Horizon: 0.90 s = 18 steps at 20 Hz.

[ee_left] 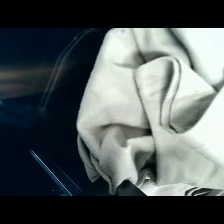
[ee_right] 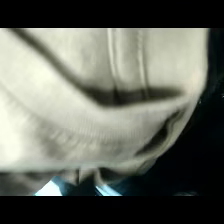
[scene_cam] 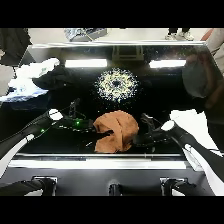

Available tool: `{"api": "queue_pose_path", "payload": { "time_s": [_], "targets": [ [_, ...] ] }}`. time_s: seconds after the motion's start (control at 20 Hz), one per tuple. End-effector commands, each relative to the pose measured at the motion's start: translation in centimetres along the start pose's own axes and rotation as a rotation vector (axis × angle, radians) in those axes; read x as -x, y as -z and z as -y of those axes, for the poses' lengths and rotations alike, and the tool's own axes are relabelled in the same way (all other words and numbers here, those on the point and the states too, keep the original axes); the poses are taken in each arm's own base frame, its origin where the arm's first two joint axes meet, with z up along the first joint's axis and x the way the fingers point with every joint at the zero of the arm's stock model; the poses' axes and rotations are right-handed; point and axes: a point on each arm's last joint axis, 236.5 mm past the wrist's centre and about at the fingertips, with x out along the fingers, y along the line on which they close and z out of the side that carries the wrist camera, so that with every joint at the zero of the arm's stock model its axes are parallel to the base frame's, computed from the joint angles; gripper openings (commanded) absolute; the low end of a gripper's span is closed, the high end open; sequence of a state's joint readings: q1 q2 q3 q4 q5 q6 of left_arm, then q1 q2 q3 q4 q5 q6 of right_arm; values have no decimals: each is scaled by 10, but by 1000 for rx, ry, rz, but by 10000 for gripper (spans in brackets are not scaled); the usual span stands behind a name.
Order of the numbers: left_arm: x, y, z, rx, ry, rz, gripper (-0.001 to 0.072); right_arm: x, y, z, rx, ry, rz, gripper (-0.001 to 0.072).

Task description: Fold the shirts.

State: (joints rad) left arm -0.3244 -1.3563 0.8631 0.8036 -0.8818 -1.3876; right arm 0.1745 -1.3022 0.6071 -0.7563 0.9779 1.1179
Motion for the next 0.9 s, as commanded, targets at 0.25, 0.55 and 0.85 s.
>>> {"api": "queue_pose_path", "payload": {
  "time_s": [0.25, 0.55, 0.85],
  "targets": [
    [119, -88, 38, -85, 56, 355, 27, 60, -23, 23, 306, 292, -3, 36],
    [417, -129, 159, -422, 58, 1053, 26, 421, -115, -63, 554, 830, 918, 36],
    [560, -56, 200, -486, -45, 1422, 26, 550, -31, -171, 676, 909, 1329, 37]
  ]
}}
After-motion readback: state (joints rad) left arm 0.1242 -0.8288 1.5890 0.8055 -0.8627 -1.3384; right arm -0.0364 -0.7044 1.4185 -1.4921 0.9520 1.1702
